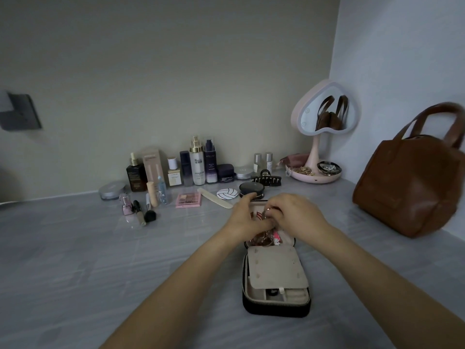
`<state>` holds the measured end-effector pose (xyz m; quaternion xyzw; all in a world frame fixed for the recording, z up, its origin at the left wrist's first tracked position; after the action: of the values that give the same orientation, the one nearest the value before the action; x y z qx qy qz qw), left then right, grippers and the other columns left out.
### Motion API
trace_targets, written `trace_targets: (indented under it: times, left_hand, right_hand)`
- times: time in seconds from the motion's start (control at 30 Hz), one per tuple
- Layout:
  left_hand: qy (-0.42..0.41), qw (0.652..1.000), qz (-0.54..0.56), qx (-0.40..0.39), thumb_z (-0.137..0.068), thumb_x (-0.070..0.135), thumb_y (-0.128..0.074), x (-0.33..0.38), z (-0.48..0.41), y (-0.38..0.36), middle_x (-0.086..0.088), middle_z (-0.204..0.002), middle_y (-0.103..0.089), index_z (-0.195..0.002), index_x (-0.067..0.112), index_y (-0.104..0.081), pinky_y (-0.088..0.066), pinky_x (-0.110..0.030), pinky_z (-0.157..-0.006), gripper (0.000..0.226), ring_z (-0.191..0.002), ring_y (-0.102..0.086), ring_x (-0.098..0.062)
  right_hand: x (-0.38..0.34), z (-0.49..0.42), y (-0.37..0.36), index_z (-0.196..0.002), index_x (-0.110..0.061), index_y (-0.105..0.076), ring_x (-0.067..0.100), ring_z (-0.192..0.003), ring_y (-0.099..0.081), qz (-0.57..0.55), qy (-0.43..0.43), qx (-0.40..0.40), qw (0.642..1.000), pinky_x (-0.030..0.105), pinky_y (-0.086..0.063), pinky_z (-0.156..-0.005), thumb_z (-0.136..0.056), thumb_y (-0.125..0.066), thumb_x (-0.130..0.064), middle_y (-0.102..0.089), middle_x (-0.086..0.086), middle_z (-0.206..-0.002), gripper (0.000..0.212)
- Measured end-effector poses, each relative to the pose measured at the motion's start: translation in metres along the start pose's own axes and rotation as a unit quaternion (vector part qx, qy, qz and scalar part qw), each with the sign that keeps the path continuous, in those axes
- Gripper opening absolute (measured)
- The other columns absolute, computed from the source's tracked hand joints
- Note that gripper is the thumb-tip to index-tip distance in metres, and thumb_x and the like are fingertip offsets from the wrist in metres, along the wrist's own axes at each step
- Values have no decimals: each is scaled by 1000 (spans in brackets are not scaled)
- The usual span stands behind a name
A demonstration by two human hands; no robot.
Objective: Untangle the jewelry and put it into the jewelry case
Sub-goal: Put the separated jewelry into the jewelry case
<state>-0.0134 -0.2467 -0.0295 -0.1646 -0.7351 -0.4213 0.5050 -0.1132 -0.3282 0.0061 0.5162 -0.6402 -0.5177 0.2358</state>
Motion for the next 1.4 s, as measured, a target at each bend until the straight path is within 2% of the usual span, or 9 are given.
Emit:
trace_targets:
  times: [0.07, 0.13, 0.53, 0.63, 0.7, 0.93, 1.1, 1.27, 1.4]
  left_hand:
    - [-24, 999, 12, 27, -70, 23, -77, -2, -2, -3, -6, -127, -48, -135, 17, -38, -49, -25, -87, 76, -95, -59, -13]
    - [-50, 997, 20, 48, -75, 14, -73, -1, -1, -4, -6, -119, -53, -126, 14, -45, -49, -22, -74, 58, -77, -57, -9]
    - [-102, 989, 39, 105, -81, 2, -62, 2, 1, 1, 2, -104, -56, -111, 13, -55, -47, -23, -87, 32, -94, -55, -10]
    - [-104, 989, 43, 98, -83, 3, -62, 1, 2, 2, 7, -101, -54, -112, 13, -54, -42, -4, -74, 32, -83, -53, 2]
    - [-101, 989, 54, 91, -84, 3, -62, 0, 2, 3, 10, -95, -52, -113, 12, -53, -41, -1, -66, 32, -76, -51, 6]
    - [-86, 989, 98, 71, -84, 3, -63, 1, 2, 4, 10, -94, -53, -109, 15, -52, -44, -5, -67, 29, -78, -53, 2]
    - [-73, 985, 137, 78, -84, 5, -64, -2, 1, 3, 4, -97, -56, -101, 19, -52, -48, -19, -77, 25, -84, -56, -8]
    - [-72, 981, 150, 95, -85, 4, -61, -3, 1, 1, 4, -94, -57, -98, 20, -53, -49, -18, -73, 23, -83, -57, -8]
    - [-80, 978, 158, 106, -86, 4, -60, -2, 2, 0, 11, -86, -56, -100, 17, -53, -47, -11, -68, 20, -75, -57, 2]
  right_hand:
    - [-2, -2, -1, -98, -25, -67, 22, -101, -56, 8, 4, 4, 1000, 35, -46, -79, -91, -51, -30, -63, 1, -102, 18]
    - [-3, -3, -1, -100, -24, -67, 23, -103, -56, 13, 5, 6, 1000, 35, -46, -80, -92, -51, -30, -64, 2, -104, 19]
    - [-1, 2, 5, -106, -20, -62, 23, -102, -57, 30, 19, 41, 999, 33, -44, -76, -90, -54, -32, -65, 2, -106, 22]
    - [5, 6, 8, -102, -18, -63, 23, -98, -60, -5, -6, 77, 997, 32, -46, -74, -88, -58, -29, -68, 3, -101, 19]
    - [8, 8, 7, -95, -18, -66, 24, -92, -62, -34, -31, 100, 994, 32, -47, -71, -85, -63, -29, -70, 3, -93, 15]
    - [2, 7, 2, -86, -16, -70, 25, -85, -63, -51, -81, 133, 987, 32, -50, -68, -84, -63, -28, -70, 5, -86, 14]
    - [2, 5, 0, -77, -13, -70, 27, -81, -63, -79, -117, 135, 981, 36, -51, -68, -80, -65, -26, -69, 8, -80, 14]
    - [3, 2, -2, -71, -11, -68, 25, -76, -62, -102, -136, 137, 976, 35, -51, -66, -77, -67, -24, -68, 7, -75, 14]
    - [1, 7, -5, -74, -12, -66, 27, -77, -62, -88, -122, 142, 978, 36, -51, -66, -80, -65, -23, -68, 7, -74, 12]
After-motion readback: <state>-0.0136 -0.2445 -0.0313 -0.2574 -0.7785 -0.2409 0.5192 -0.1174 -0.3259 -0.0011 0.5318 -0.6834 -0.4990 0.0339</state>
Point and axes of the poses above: each hand's wrist, its own z-axis away from the middle knuckle, its own y-axis out of the back of the hand, x = y × z, the point moved 2 cm from there along -z, towards the middle knuckle
